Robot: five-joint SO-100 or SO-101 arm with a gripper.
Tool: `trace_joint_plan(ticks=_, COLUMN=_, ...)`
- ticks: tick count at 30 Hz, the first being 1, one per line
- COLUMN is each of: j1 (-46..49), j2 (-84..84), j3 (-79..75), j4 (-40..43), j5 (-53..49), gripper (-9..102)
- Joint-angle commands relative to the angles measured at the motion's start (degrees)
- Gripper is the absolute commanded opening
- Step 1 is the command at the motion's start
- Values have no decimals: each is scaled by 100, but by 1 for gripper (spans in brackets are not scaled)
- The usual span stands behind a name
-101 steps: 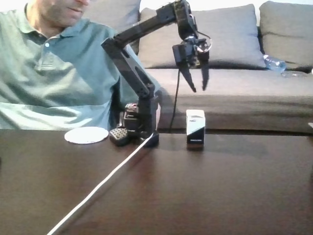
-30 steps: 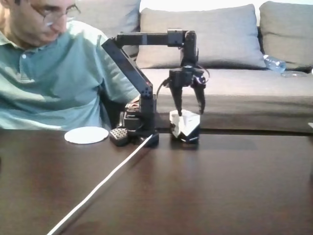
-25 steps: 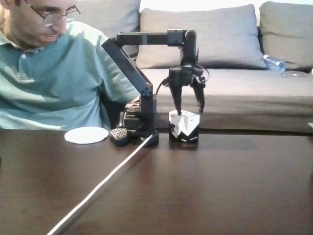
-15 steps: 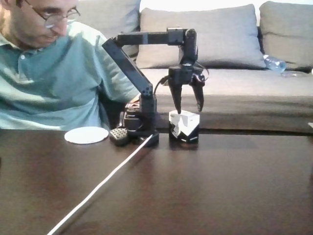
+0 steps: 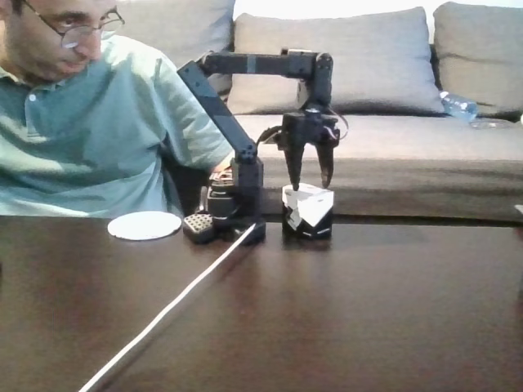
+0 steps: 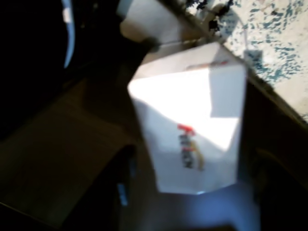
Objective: Grasp a servo box and put it on the zirlivani.
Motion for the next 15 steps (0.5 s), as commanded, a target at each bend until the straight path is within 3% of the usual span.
trace_joint_plan(ticks=1, j1=220, j2=18, j3=-211, j4=97, j5=-70, gripper=30)
trace_joint_plan(ticks=11, j1=-229, j2=-35, j3=-158, j4=79, j5=-62, gripper=30)
trace_joint_plan(ticks=15, j1=-193, j2=-132, j3=-26, j4=-18, j5=-70, gripper=35)
